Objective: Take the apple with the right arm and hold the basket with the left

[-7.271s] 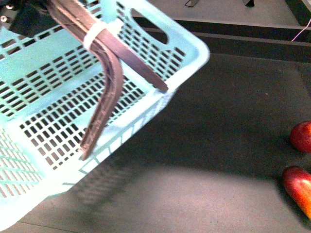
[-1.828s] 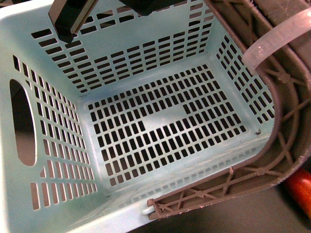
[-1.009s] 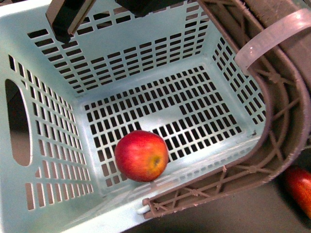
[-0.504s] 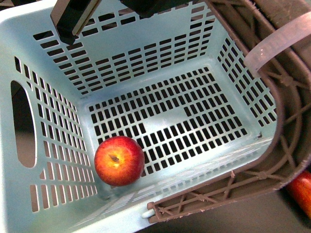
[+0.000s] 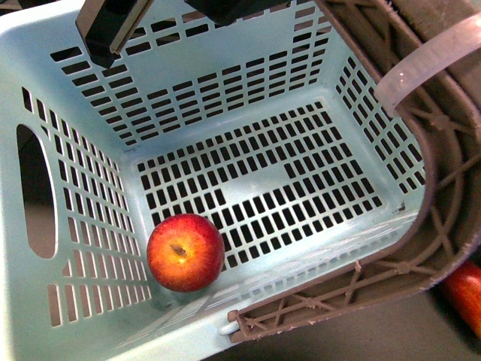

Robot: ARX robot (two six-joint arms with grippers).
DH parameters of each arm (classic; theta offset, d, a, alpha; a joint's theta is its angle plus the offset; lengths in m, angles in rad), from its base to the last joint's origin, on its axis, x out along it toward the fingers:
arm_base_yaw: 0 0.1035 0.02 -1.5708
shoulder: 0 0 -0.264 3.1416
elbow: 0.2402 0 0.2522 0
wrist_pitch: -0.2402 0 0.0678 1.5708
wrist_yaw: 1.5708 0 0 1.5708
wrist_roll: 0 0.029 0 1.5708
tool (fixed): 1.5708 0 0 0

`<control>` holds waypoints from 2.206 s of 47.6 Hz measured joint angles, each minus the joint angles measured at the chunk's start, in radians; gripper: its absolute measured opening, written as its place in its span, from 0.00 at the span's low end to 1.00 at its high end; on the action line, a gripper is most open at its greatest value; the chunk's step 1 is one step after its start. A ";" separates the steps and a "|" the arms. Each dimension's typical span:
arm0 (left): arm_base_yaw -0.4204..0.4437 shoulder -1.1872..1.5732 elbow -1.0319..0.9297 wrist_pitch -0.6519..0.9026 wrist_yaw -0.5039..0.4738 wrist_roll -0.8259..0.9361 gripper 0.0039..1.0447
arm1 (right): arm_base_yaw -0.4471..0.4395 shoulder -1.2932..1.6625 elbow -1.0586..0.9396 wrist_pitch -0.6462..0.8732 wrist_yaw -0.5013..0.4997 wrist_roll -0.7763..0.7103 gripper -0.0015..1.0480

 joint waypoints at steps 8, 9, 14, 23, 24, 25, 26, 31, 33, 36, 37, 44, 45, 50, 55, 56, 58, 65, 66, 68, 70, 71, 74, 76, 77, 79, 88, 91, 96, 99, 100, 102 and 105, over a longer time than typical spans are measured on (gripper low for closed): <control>0.000 0.000 0.000 0.000 -0.002 0.001 0.15 | 0.000 -0.060 -0.020 -0.036 0.000 0.000 0.02; 0.000 0.000 0.000 0.000 -0.002 0.001 0.15 | 0.000 -0.068 -0.022 -0.042 0.000 0.000 0.02; 0.000 0.000 0.000 0.000 0.000 0.000 0.15 | 0.000 -0.103 -0.034 -0.065 0.000 0.000 0.02; 0.000 0.000 0.000 0.000 0.000 0.000 0.15 | 0.000 -0.171 -0.053 -0.114 0.000 0.000 0.02; 0.000 0.000 0.000 0.000 -0.001 0.000 0.15 | 0.000 -0.173 -0.061 -0.104 0.000 0.000 0.02; 0.000 0.000 0.000 0.000 -0.001 0.000 0.15 | 0.000 -0.180 -0.069 -0.094 0.000 0.000 0.02; 0.000 0.000 0.000 0.000 -0.002 0.000 0.15 | 0.000 -0.183 -0.069 -0.097 0.000 0.000 0.02; 0.000 0.000 0.000 0.000 -0.003 0.001 0.15 | 0.000 -0.220 -0.069 -0.123 0.000 0.000 0.02; 0.000 0.000 0.000 0.000 -0.001 0.000 0.15 | 0.000 -0.238 -0.069 -0.138 0.000 0.000 0.02; 0.000 0.000 0.000 0.000 0.000 0.000 0.15 | 0.000 -0.265 -0.069 -0.164 0.000 0.000 0.02; 0.000 0.000 0.000 0.000 0.000 0.001 0.15 | 0.000 -0.274 -0.069 -0.175 0.000 0.000 0.02; 0.000 0.000 0.000 0.000 -0.001 0.000 0.15 | 0.000 -0.323 -0.069 -0.224 0.000 0.000 0.02; 0.000 0.000 0.000 0.000 -0.001 0.001 0.15 | 0.000 -0.329 -0.069 -0.230 0.000 0.000 0.02; 0.000 0.000 0.000 0.000 -0.001 0.001 0.15 | 0.000 -0.351 -0.069 -0.252 0.000 0.000 0.02; 0.000 0.000 0.000 0.000 -0.001 0.001 0.15 | 0.000 -0.375 -0.069 -0.277 0.000 0.000 0.02; 0.000 0.000 0.000 0.000 -0.001 0.001 0.15 | 0.000 -0.378 -0.069 -0.279 0.000 0.000 0.02; 0.000 0.000 0.000 0.000 -0.001 0.001 0.15 | 0.000 -0.384 -0.069 -0.286 0.000 0.000 0.02; 0.000 0.000 0.000 0.000 0.000 0.001 0.15 | 0.000 -0.537 -0.069 -0.459 -0.001 0.000 0.02; 0.000 0.000 0.000 0.000 -0.001 0.000 0.15 | 0.000 -0.548 -0.069 -0.461 -0.001 0.000 0.02; 0.000 0.000 0.000 0.000 -0.002 0.000 0.15 | 0.000 -0.557 -0.069 -0.464 -0.001 0.000 0.02; 0.000 0.000 0.000 0.000 -0.002 0.000 0.15 | 0.000 -0.558 -0.069 -0.465 0.000 0.000 0.02; 0.000 0.000 0.000 0.000 -0.002 0.001 0.15 | 0.000 -0.558 -0.069 -0.466 0.000 0.000 0.02; 0.000 0.000 0.000 0.000 0.000 0.003 0.15 | 0.000 -0.558 -0.069 -0.467 -0.001 0.000 0.02; 0.000 0.000 0.000 0.000 0.000 0.000 0.15 | 0.000 -0.560 -0.069 -0.468 0.000 0.000 0.02; 0.000 0.000 0.000 0.000 0.000 -0.001 0.15 | 0.000 -0.560 -0.069 -0.468 0.000 0.000 0.02; 0.000 0.000 0.000 0.000 0.000 -0.001 0.15 | 0.000 -0.561 -0.069 -0.468 -0.001 0.000 0.02; 0.000 0.000 0.000 0.000 -0.001 0.001 0.15 | 0.000 -0.561 -0.069 -0.468 0.000 -0.002 0.21; 0.000 0.000 0.000 0.000 -0.001 0.001 0.15 | 0.000 -0.561 -0.069 -0.468 0.000 -0.002 0.29; 0.000 0.000 0.000 0.000 0.000 0.001 0.15 | 0.000 -0.561 -0.069 -0.468 0.000 -0.002 0.50; 0.000 0.000 0.000 0.000 -0.001 0.001 0.15 | 0.000 -0.561 -0.069 -0.468 -0.001 -0.002 0.61; 0.000 0.000 0.000 0.000 -0.001 0.001 0.15 | 0.000 -0.561 -0.069 -0.468 0.000 -0.002 0.64; 0.000 0.000 0.000 0.000 -0.001 0.001 0.15 | 0.000 -0.561 -0.069 -0.468 0.000 -0.002 0.72; 0.000 0.000 0.000 0.000 0.000 0.000 0.15 | 0.000 -0.561 -0.069 -0.468 -0.001 -0.002 0.82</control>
